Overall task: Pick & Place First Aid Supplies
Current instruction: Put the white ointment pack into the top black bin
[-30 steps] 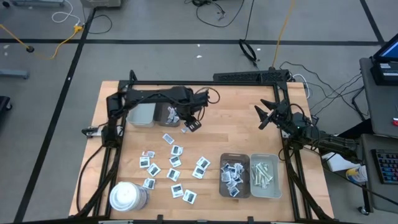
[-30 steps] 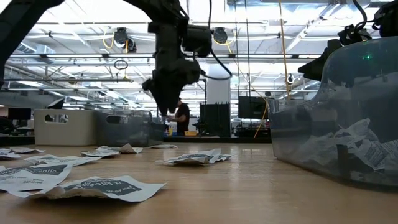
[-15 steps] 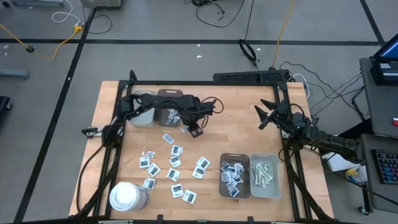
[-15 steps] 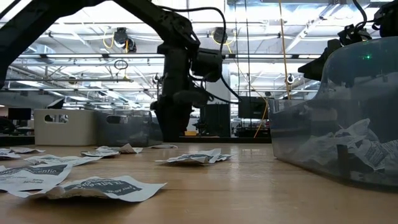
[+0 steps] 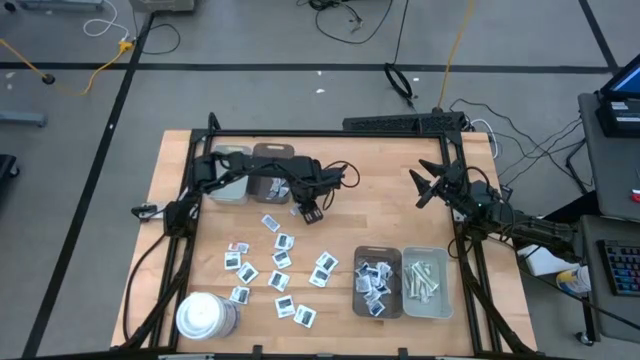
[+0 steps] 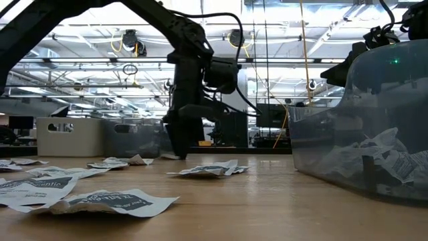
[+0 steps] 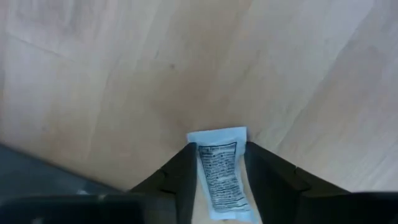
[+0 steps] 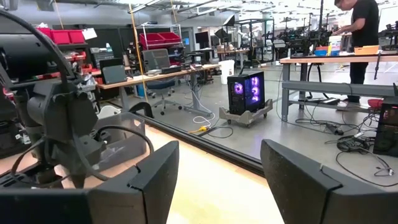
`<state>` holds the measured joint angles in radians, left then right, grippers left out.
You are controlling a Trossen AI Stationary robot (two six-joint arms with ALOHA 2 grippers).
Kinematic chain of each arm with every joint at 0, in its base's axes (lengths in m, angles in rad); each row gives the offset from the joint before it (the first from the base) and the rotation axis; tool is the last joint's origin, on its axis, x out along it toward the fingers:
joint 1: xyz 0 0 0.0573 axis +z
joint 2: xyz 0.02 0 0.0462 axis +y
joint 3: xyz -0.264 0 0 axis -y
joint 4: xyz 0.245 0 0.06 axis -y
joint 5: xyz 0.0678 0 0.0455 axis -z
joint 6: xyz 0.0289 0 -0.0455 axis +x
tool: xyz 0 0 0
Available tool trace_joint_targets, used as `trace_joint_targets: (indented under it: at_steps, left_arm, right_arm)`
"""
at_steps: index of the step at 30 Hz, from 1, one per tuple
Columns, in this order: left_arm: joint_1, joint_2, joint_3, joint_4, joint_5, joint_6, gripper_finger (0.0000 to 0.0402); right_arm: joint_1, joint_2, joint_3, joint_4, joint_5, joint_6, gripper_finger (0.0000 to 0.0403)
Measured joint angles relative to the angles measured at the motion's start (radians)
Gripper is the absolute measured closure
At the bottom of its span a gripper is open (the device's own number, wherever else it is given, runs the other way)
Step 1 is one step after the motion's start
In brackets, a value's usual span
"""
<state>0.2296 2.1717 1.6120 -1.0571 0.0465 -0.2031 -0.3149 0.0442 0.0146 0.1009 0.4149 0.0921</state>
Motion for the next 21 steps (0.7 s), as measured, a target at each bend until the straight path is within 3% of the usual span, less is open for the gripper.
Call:
trace_joint_targets:
  at_steps: [9,21]
  left_arm:
    - [-0.006,-0.004,-0.02,0.009,0.055,0.023,0.0391]
    - [-0.007,-0.031,0.029,-0.006,0.091,0.035,0.0399]
  right_arm:
    - [0.0,0.0,0.0,0.0,0.0,0.0,0.018]
    - [0.0,0.0,0.0,0.0,0.0,0.0,0.0182]
